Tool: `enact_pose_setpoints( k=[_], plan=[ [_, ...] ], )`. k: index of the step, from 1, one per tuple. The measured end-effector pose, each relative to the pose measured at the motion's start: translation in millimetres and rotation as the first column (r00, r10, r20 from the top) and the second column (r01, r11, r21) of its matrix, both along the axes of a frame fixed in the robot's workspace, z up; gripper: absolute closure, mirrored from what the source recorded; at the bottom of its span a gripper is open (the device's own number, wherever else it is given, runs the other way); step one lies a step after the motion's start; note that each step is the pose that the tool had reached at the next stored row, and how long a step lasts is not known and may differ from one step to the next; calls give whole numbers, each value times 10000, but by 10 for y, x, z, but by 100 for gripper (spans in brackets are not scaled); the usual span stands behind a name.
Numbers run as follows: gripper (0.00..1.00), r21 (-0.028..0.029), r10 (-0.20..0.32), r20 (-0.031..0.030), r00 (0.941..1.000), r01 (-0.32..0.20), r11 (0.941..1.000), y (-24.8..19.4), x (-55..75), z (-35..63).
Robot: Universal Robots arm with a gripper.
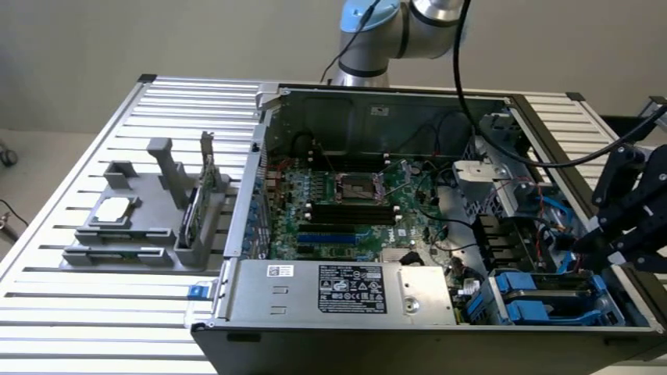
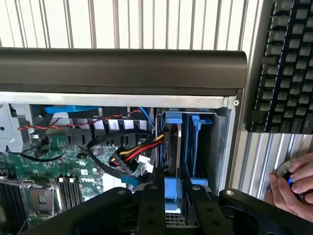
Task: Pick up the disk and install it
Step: 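Insert the first disk wire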
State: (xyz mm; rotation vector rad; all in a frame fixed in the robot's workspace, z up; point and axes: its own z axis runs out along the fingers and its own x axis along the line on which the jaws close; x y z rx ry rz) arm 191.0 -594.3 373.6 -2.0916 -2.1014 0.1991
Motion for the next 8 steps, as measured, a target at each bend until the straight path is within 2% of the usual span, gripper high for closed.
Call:
enact_pose_setpoints(
  k=[3,8],
  plan=[
    [75,20,1,2,10000,-1,10000,1,-71,39],
    [75,24,0,4,10000,0,10000,1,-299,43]
  ],
)
